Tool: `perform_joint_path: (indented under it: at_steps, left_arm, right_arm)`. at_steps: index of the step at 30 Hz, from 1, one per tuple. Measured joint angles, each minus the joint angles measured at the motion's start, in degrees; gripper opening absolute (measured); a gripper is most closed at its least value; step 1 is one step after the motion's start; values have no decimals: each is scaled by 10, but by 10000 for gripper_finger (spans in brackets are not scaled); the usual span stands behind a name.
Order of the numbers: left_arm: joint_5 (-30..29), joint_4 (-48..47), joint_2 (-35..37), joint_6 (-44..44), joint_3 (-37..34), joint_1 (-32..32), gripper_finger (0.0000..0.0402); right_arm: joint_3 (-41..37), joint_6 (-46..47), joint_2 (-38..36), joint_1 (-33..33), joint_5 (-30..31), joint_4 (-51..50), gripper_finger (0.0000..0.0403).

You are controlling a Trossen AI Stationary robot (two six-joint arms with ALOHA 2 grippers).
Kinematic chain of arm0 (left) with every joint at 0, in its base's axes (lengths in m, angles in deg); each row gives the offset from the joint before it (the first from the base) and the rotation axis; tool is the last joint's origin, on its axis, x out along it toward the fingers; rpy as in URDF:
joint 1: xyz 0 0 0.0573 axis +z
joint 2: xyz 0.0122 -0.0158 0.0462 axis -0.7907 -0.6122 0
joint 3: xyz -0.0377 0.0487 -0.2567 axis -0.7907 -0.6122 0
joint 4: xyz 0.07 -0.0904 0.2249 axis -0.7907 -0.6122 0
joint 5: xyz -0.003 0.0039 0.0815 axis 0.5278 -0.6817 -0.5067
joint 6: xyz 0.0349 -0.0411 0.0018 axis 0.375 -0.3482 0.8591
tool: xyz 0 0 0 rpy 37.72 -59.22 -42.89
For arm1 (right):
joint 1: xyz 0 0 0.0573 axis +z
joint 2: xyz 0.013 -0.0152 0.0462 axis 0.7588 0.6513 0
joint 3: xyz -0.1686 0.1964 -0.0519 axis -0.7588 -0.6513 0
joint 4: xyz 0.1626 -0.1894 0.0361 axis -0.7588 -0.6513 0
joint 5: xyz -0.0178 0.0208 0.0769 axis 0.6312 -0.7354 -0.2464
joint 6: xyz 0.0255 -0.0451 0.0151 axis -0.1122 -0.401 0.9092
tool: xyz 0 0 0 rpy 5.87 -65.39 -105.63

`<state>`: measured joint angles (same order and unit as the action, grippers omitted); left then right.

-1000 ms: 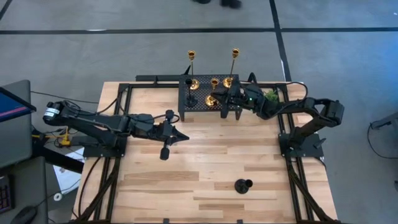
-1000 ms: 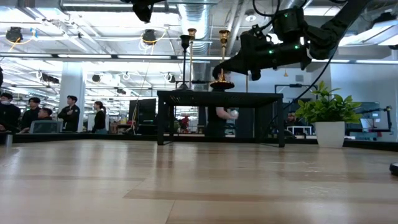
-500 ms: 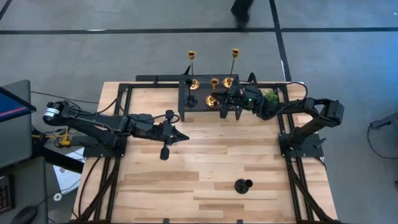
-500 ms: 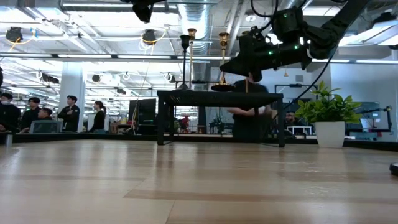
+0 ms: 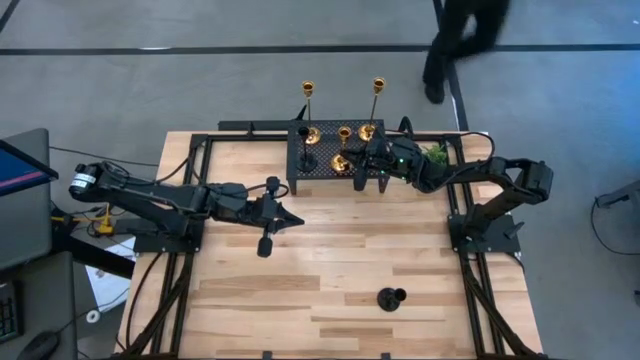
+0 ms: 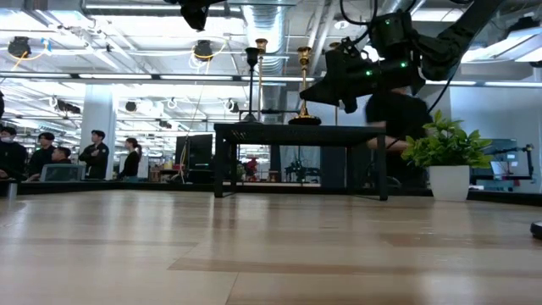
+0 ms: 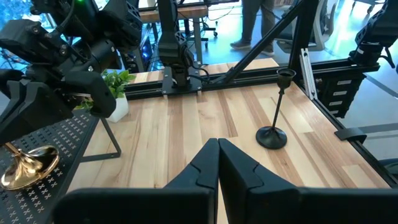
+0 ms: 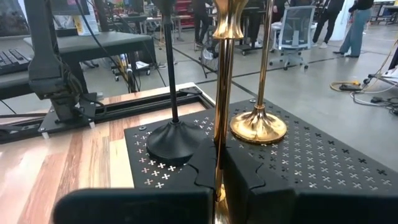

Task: Pick & Place candle stick holders
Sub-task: Put the gold candle holder on the shelf

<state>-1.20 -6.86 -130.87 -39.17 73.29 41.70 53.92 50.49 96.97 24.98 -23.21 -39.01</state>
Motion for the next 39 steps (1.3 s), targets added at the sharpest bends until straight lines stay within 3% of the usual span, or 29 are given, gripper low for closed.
perform_joint_path:
  at_steps: [32,39]
  left_arm:
    - [0,0,0,0,0,0,5]
    - [0,1,0,-5,0,0,6]
  right_arm:
    - [0,3,0,-4,-2,6,0]
    - [30,3,75,3,-15,46,0]
